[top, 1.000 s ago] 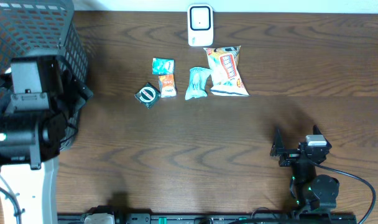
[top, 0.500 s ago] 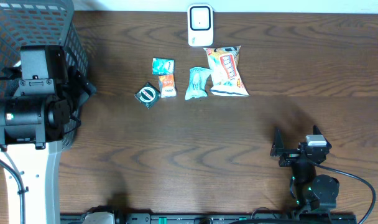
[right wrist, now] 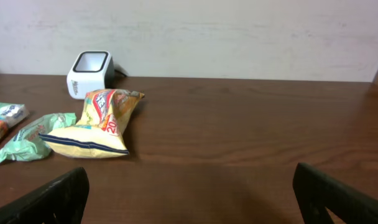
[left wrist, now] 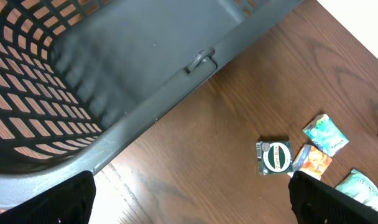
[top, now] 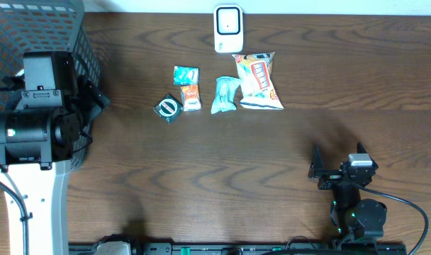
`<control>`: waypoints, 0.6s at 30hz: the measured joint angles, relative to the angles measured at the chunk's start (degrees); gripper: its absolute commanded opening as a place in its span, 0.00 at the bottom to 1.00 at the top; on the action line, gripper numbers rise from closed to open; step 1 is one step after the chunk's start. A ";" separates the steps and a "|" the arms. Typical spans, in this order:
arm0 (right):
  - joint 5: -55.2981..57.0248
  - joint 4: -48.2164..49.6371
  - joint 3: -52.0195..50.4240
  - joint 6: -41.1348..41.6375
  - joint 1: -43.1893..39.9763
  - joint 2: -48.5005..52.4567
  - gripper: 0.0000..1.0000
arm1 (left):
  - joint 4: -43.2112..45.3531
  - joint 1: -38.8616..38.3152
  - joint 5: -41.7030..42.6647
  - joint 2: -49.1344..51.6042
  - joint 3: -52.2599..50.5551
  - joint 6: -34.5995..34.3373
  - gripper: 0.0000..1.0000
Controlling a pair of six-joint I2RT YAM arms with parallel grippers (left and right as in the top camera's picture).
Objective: Scan the item barcode
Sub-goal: 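Place the tin left of the orange pack and retract left gripper, then reach the right gripper toward the yellow chip bag near the scanner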
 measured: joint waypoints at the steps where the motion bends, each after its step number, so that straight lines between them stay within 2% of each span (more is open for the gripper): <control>1: 0.00 0.00 0.00 0.00 0.00 0.00 0.99 | 0.00 0.00 0.00 0.00 0.00 -0.02 0.98; 18: 0.96 0.00 0.00 -1.86 0.00 0.00 0.99 | 0.00 0.00 0.00 0.00 0.00 -0.02 0.97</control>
